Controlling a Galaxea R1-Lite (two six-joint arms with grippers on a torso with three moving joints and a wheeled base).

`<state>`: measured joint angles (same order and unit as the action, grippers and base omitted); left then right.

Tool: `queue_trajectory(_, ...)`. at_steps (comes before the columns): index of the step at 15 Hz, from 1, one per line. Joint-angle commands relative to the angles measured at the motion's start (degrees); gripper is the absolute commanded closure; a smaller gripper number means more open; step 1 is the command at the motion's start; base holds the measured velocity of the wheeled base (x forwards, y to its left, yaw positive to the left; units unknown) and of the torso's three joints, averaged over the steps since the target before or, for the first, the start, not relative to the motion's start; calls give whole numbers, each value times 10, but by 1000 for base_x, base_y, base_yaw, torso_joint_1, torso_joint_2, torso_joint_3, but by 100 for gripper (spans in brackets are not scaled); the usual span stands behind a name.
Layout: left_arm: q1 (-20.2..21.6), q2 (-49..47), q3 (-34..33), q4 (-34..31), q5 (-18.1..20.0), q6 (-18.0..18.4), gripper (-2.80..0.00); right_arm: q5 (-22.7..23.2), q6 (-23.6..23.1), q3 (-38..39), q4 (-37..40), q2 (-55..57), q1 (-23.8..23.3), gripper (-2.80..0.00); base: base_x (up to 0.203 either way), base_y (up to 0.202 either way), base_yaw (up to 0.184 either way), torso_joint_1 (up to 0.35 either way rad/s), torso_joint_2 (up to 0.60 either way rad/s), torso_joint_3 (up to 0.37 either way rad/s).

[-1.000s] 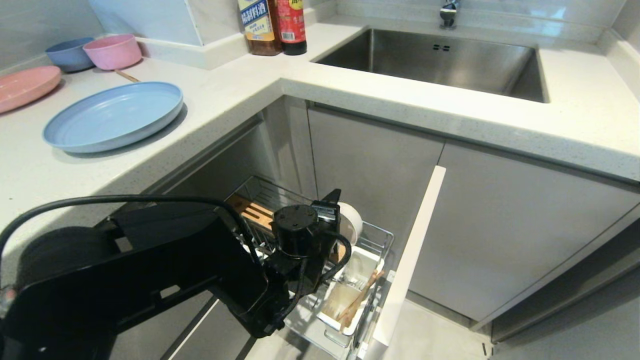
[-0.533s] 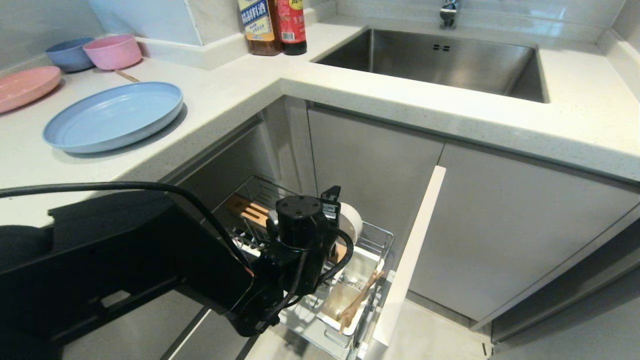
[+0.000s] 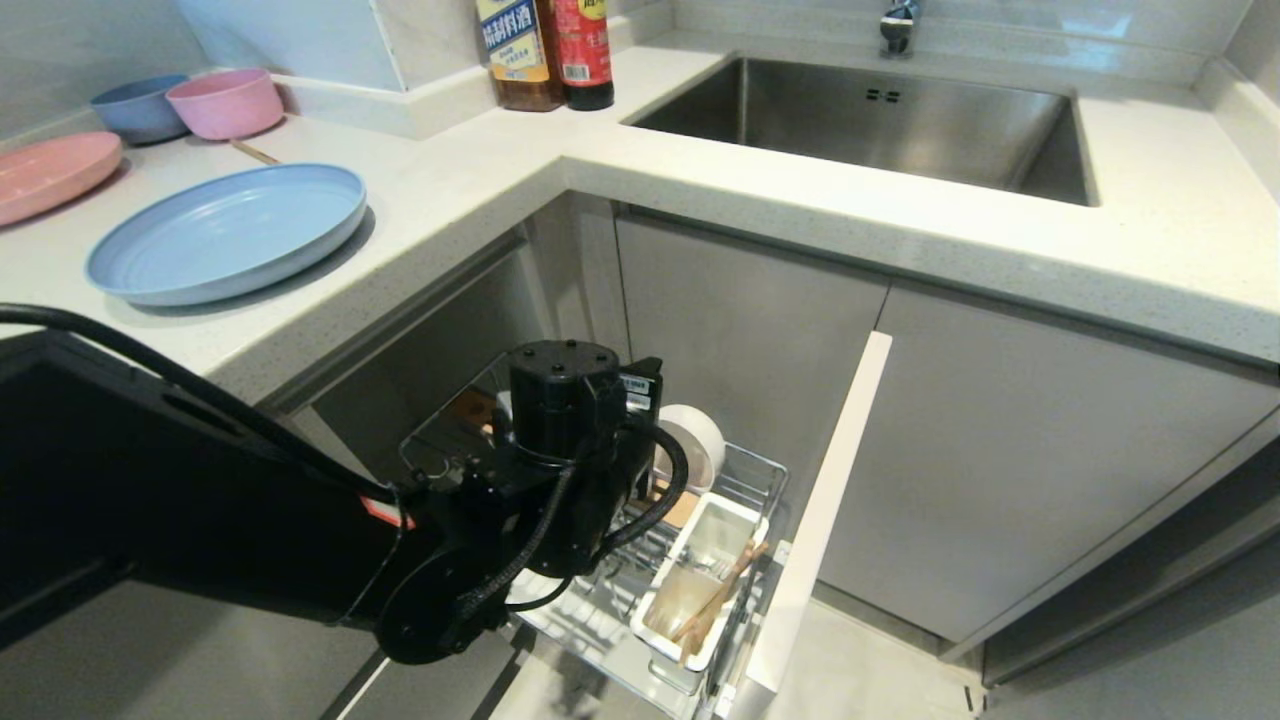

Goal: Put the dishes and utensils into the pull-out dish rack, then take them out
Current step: Pick up the plate and place it in the cupboard

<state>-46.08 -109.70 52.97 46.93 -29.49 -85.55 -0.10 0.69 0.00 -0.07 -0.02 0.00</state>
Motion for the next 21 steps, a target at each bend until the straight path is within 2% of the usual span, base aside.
queue_trajectory(1,-5,41,1,-40,-1,-1,0,0,0,1,0,0,0,0,0,0,0,0,0,0)
queue_trajectory(3,-11,58,4,-125,11,20,0,0,0,1,0,0,0,0,0,0,0,0,0,0)
queue_trajectory(5,-20,87,12,-211,19,74,0,0,0,1,0,0,0,0,0,0,0,0,0,0)
queue_trajectory(7,-22,121,15,-238,8,111,0,0,0,1,0,0,0,0,0,0,0,0,0,0)
queue_trajectory(8,-22,143,16,-252,1,146,0,0,0,1,0,0,0,0,0,0,0,0,0,0)
queue_trajectory(11,-26,206,41,-334,-32,327,0,0,0,1,0,0,0,0,0,0,0,0,0,0)
queue_trajectory(12,-28,221,55,-354,-44,375,0,0,0,1,0,0,0,0,0,0,0,0,0,0)
queue_trajectory(14,-26,242,85,-374,-76,501,0,0,0,1,0,0,0,0,0,0,0,0,0,0)
queue_trajectory(17,-9,250,179,-380,-133,625,0,0,0,1,0,0,0,0,0,0,0,0,0,0)
queue_trajectory(20,38,250,283,-388,-144,815,0,0,0,1,0,0,0,0,0,0,0,0,0,0)
queue_trajectory(21,52,249,317,-396,-144,865,0,0,0,1,0,0,0,0,0,0,0,0,0,0)
